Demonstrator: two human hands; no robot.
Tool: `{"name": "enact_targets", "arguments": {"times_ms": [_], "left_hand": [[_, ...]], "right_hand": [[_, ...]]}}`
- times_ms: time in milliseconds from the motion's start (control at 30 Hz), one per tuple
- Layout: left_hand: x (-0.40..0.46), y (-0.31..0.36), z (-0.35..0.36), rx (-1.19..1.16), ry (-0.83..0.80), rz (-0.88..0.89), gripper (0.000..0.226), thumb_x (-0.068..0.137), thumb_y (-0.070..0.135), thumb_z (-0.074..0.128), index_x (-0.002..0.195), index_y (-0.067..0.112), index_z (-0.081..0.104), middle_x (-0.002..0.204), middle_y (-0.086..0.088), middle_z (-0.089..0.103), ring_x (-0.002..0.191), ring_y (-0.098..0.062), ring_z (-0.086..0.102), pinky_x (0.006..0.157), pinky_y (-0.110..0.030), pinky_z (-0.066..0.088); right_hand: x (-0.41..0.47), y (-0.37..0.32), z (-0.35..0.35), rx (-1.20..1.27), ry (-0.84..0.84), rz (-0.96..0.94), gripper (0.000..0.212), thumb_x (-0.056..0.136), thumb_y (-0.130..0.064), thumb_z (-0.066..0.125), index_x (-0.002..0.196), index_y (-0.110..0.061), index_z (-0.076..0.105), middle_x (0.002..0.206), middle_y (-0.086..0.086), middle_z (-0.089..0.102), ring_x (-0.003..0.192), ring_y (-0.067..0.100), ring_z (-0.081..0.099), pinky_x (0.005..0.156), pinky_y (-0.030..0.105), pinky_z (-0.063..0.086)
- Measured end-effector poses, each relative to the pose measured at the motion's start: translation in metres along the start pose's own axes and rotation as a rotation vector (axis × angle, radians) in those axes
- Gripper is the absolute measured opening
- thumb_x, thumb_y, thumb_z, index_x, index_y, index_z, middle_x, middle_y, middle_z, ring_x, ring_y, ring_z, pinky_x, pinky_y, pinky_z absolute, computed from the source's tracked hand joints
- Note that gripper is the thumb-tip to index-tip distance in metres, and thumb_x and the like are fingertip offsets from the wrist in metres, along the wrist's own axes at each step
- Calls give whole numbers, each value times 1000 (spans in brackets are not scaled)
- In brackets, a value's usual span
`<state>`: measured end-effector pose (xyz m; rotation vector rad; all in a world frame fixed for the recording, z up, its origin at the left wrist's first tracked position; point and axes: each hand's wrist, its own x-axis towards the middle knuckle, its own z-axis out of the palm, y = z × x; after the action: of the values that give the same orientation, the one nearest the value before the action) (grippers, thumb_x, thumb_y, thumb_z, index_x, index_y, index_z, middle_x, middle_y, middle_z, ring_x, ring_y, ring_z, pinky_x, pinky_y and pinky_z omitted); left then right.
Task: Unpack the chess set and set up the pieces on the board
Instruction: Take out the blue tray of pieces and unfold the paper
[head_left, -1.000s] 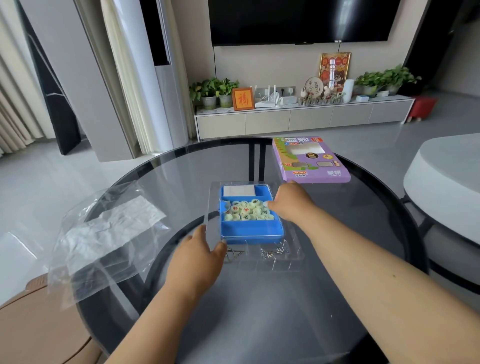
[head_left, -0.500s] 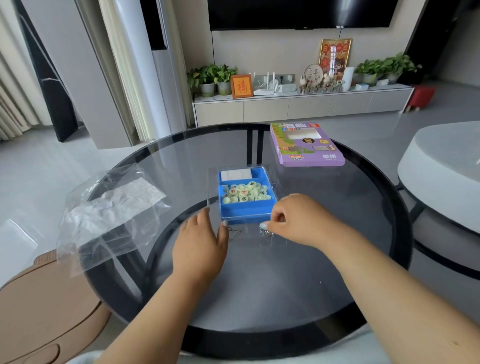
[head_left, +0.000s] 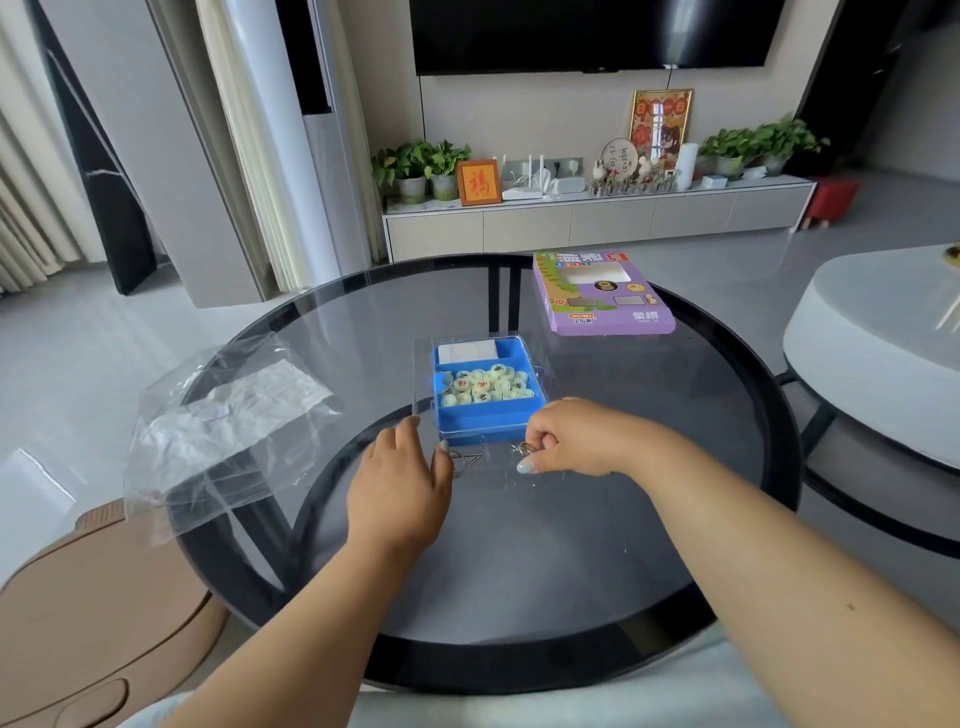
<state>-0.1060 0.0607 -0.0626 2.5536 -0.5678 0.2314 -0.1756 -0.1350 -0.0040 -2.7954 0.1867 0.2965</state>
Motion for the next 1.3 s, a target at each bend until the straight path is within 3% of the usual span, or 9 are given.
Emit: {"name": "enact_targets", "arguments": {"times_ms": [233, 367, 467, 633, 733, 833, 967, 1167, 1300], "left_hand": [[1, -1, 2, 0, 7, 3, 52, 95, 44, 37, 140, 19, 35, 134, -6, 50, 120, -24, 48, 92, -37, 45], [2, -2, 3, -4, 12, 9, 52, 94, 44, 38, 140, 19, 36, 133, -5, 50, 119, -24, 49, 92, -37, 45], [2, -3, 4, -18, 17, 5, 52, 93, 42, 39, 139, 19, 37, 131, -5, 51, 116, -23, 51, 90, -37, 46], [4, -4, 4, -16, 14, -3, 52, 92, 44, 39, 139, 21, 36, 131, -4, 52, 116, -22, 51, 89, -38, 48], [3, -3, 3, -18, 13, -10, 52, 92, 43, 40, 139, 21, 36, 130, -3, 52, 116, -22, 50, 89, -37, 48], [3, -2, 3, -14, 14, -12, 52, 93, 43, 39, 140, 21, 36, 131, -3, 52, 116, -21, 51, 88, -37, 47], [4, -2, 3, -6, 8, -9, 52, 93, 44, 38, 140, 22, 35, 132, -3, 51, 116, -21, 52, 87, -37, 48], [2, -1, 0, -25, 0, -7, 48, 96, 40, 34, 139, 21, 37, 134, -5, 50, 119, -23, 50, 90, -37, 45], [2, -1, -1, -34, -12, -5, 44, 98, 36, 29, 137, 20, 41, 135, -5, 50, 121, -24, 49, 91, -36, 43]], "right_hand": [[2, 1, 5, 114, 89, 71, 40, 91, -46, 53, 89, -7, 58, 81, 4, 52, 69, 15, 44, 63, 31, 36], [2, 19, -8, 611, 224, 166, 31, 93, -39, 53, 90, -9, 59, 79, 1, 54, 67, 13, 47, 61, 26, 37], [11, 44, -15, 1054, 391, 249, 23, 96, -27, 53, 80, -10, 55, 72, 3, 44, 56, 11, 41, 42, 18, 30], [30, 89, -17, 1226, 581, 566, 25, 97, -24, 53, 77, -8, 53, 67, 4, 46, 54, 15, 49, 39, 20, 39], [39, 104, -18, 1404, 659, 619, 17, 98, -12, 50, 87, 1, 53, 73, 9, 51, 63, 21, 56, 64, 23, 57], [41, 108, -18, 1522, 697, 580, 31, 96, 5, 44, 126, 7, 45, 101, 20, 59, 102, 31, 61, 102, 37, 45], [42, 105, -8, 1123, 684, 586, 40, 93, 6, 40, 133, 7, 41, 135, 30, 46, 123, 33, 51, 106, 47, 40], [27, 40, 0, 720, 698, 285, 15, 85, -10, 59, 85, -25, 62, 85, -9, 64, 82, 10, 61, 79, 28, 50], [8, -29, 12, 408, 390, -151, 9, 84, -24, 67, 89, -16, 69, 78, -14, 57, 68, -7, 50, 67, 12, 39]]}}
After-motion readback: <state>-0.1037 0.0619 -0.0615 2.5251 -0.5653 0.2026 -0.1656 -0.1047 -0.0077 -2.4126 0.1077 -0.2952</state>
